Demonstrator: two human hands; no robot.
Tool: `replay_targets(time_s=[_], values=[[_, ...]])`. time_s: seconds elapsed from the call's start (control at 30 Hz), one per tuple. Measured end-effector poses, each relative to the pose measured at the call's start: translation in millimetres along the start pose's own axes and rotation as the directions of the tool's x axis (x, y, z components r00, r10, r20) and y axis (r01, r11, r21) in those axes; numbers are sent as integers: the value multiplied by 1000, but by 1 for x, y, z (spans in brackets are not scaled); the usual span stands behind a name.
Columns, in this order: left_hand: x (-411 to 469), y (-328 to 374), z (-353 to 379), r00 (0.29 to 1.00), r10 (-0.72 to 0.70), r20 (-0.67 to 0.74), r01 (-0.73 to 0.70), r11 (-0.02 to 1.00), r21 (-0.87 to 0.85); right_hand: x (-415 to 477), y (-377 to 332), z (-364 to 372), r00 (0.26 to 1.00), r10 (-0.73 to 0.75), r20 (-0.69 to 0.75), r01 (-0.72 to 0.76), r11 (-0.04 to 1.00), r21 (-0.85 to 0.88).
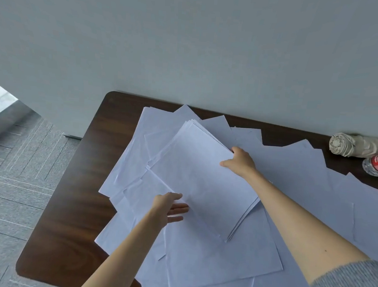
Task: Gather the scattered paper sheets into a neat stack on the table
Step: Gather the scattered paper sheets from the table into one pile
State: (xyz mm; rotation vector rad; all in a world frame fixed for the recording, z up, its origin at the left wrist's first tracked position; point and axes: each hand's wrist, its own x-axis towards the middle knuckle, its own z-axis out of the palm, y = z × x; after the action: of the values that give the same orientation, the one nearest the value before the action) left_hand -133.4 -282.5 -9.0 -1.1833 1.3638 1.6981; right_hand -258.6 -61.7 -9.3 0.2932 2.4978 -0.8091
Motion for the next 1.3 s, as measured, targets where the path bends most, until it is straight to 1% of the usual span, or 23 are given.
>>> replay_targets(time_s=[0.1,0.17,0.2,0.27,0.37,0.47,0.57,0.63,0.7,0.77,0.83,0.9,0.97,1.03,1.17,1.23,1.3], values=[[0,0,1,1000,11,-30,-10,1000,10,0,1,1,1000,-12,19,12,1000,-4],[2,0,1,999,27,-45,-25,999,32,-4,4,1,999,-52,9,52,997,-59],[3,0,0,998,38,-51,-35,998,48,-6,6,1,997,-71,-7,70,994,-85],[4,1,-1,996,63,-67,-57,995,87,-10,13,2,996,-78,-53,74,994,-81],[5,1,-6,983,136,-121,-120,984,132,-19,25,1,989,-46,-143,49,999,18],[7,1,-15,947,238,-216,-202,964,174,-30,45,0,979,0,-206,29,990,140],[4,-4,-21,890,365,-271,-271,904,330,-43,68,1,966,72,-248,-9,969,247],[-1,-8,-21,864,440,-245,-286,829,480,-54,79,1,957,118,-264,-31,950,312],[-6,-14,-18,858,484,-171,-277,716,641,-66,89,1,946,162,-280,-53,932,359],[-7,-22,-13,845,530,-68,-280,549,788,-76,102,3,935,204,-289,-78,916,393],[-6,-33,-7,805,592,39,-299,349,888,-86,113,3,925,241,-293,-102,901,422],[-5,-40,0,738,655,163,-345,160,925,-95,124,2,913,266,-309,-113,893,435],[-4,-43,11,674,682,284,-404,19,915,-105,135,-2,902,294,-315,-128,881,455],[-3,-42,26,652,672,351,-422,-63,904,-114,147,-4,894,320,-314,-142,867,478],[4,-37,50,700,617,360,-334,-164,928,-131,172,-7,867,395,-303,-191,826,530],[7,-33,55,732,595,332,-280,-182,943,-139,181,-10,853,422,-307,-199,807,555],[10,-29,59,762,573,303,-250,-172,953,-146,189,-12,843,440,-308,-199,788,583]])
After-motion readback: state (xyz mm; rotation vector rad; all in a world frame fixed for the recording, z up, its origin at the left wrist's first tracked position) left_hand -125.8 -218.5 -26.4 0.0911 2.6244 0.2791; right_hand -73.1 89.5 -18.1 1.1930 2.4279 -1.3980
